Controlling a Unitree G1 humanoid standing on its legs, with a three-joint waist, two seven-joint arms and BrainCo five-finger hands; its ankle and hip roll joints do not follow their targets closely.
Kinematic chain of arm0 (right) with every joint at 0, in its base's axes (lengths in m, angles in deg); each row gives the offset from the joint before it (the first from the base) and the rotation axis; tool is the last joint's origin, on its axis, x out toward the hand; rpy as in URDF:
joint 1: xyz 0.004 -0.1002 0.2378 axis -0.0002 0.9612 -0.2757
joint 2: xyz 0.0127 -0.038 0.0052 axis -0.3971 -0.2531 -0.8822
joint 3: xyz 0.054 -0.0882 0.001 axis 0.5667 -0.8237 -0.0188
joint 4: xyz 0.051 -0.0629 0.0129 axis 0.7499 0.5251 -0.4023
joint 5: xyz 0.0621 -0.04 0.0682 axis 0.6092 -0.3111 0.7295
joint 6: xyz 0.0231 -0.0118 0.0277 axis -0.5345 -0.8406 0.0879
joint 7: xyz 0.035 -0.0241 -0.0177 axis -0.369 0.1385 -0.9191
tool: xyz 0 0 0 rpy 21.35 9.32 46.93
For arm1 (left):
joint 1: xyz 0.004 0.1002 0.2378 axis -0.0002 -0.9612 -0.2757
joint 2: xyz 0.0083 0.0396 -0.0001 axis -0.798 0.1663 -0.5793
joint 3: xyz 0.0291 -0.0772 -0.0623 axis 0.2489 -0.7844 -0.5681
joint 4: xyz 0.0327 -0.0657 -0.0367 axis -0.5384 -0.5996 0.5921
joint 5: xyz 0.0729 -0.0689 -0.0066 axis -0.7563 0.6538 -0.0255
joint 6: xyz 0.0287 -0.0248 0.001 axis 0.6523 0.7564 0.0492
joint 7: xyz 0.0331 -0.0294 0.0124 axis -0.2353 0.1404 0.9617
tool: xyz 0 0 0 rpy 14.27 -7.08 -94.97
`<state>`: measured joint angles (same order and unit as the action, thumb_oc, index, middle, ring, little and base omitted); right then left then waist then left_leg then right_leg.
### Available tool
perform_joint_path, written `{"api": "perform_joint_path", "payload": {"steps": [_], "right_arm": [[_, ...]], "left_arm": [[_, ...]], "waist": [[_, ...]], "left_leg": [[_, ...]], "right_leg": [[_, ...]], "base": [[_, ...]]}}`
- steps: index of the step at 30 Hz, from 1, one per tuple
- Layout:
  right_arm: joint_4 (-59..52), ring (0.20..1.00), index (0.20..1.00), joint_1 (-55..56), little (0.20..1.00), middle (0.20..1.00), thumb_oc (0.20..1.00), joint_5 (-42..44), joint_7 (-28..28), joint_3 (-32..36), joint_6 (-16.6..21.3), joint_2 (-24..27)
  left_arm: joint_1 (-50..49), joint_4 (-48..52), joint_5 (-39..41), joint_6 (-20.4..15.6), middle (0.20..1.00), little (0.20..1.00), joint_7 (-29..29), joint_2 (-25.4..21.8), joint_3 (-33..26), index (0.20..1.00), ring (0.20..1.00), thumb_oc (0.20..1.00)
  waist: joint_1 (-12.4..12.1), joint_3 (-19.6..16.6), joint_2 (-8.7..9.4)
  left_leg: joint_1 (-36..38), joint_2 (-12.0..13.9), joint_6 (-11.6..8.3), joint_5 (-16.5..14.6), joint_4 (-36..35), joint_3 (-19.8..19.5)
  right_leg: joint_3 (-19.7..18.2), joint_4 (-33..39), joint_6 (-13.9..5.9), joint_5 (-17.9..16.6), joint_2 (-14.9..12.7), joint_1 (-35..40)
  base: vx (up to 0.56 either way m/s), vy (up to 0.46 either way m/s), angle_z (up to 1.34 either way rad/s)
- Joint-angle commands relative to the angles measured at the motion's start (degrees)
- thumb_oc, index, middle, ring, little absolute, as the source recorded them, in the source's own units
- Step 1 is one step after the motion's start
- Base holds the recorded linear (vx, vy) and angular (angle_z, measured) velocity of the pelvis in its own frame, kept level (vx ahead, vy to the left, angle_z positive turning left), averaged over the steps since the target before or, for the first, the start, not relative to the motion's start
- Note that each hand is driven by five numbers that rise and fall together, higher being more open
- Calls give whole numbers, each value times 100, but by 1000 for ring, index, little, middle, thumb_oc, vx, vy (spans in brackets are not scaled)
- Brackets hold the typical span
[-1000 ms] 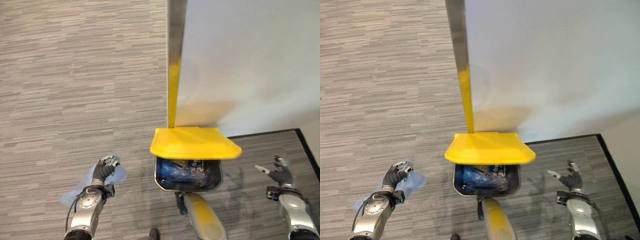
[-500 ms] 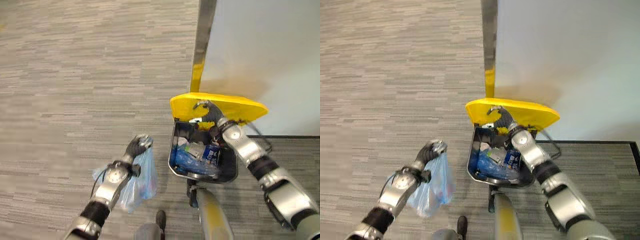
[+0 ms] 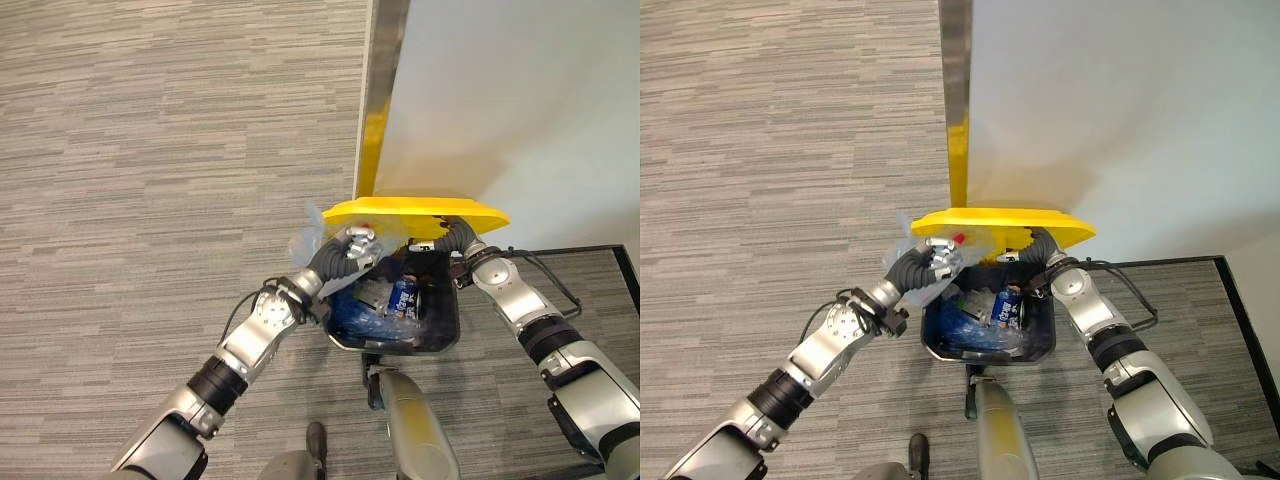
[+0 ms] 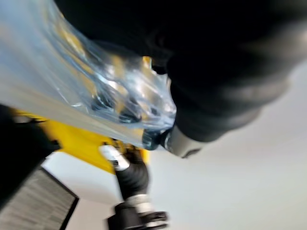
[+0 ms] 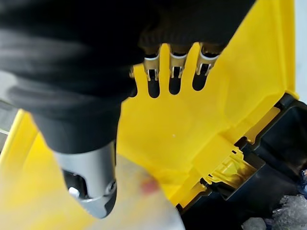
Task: Gather garbage on tea table into small bin, then transfer packed bag to large trash can.
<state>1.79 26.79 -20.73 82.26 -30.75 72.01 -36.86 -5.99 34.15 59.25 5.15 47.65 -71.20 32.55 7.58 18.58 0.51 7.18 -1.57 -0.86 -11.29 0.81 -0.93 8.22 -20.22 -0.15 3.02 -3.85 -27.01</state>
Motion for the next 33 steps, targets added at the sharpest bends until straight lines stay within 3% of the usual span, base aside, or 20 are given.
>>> {"api": "perform_joint_path", "payload": {"steps": [1, 11, 19, 22, 29, 30, 32, 33], "right_arm": [[-29, 1000, 1000, -383, 1000, 1000, 1000, 60, 189, 35, 343, 2], [227, 1000, 1000, -857, 1000, 1000, 1000, 172, 323, -82, 350, 75], [7, 1000, 1000, -1143, 1000, 1000, 1000, 19, 380, -227, 276, 271], [-263, 1000, 1000, -1282, 1000, 1000, 1000, -12, 474, -267, 271, 377], [-928, 1000, 1000, -1315, 1000, 1000, 1000, -41, 543, -345, 390, 365], [-1010, 1000, 1000, -1299, 1000, 1000, 1000, -60, 566, -334, 393, 347], [-1209, 1000, 1000, -1236, 1000, 1000, 1000, -57, 610, -301, 458, 284], [-1368, 1000, 1000, -1178, 1000, 1000, 1000, -90, 641, -269, 503, 243]], "left_arm": [[15, 343, 35, -536, 200, 200, 153, 95, 45, 200, 200, 200], [695, 250, -242, -612, 200, 200, 362, 264, 293, 200, 200, 200], [805, -1209, -1057, -345, 200, 200, 563, 216, 543, 200, 200, 200], [983, -1933, -1742, -200, 200, 200, 637, 148, 718, 200, 200, 200], [1215, -2963, -2450, -37, 200, 200, 755, 365, 810, 200, 200, 200], [1270, -3057, -2580, -33, 354, 354, 795, 364, 834, 354, 354, 354], [1368, -3208, -2800, 11, 1000, 1000, 877, 372, 849, 1000, 1000, 1000], [1440, -3340, -3016, 53, 1000, 1000, 970, 366, 832, 1000, 1000, 1000]], "waist": [[-58, -368, 172], [51, -363, 129], [189, -103, 112], [277, 151, 132], [427, 421, 175], [444, 427, 173], [473, 455, 151], [499, 494, 130]], "left_leg": [[517, -382, 210, -974, 228, -123], [550, -383, 220, -955, 157, -102], [382, -409, 199, -975, 301, -32], [196, -442, 182, -1009, 488, 85], [-37, -429, 155, -1085, 705, 210], [-67, -422, 151, -1095, 727, 218], [-89, -413, 149, -1111, 739, 227], [-93, -405, 146, -1111, 743, 228]], "right_leg": [[-116, 1695, -1011, -1565, -357, -13], [-89, 1751, -1003, -1599, -350, -14], [-119, 1587, -1001, -1580, -376, -232], [-163, 1501, -1001, -1577, -378, -403], [-224, 1421, -991, -1579, -323, -648], [-241, 1410, -987, -1572, -316, -673], [-265, 1373, -985, -1566, -314, -721], [-278, 1330, -982, -1548, -311, -755]], "base": [[19, 10, -14], [6, 1, -2], [-20, 4, -3], [-29, 19, -10], [-3, -4, -12], [21, -22, -5], [16, -12, -5], [7, -8, -5]]}}
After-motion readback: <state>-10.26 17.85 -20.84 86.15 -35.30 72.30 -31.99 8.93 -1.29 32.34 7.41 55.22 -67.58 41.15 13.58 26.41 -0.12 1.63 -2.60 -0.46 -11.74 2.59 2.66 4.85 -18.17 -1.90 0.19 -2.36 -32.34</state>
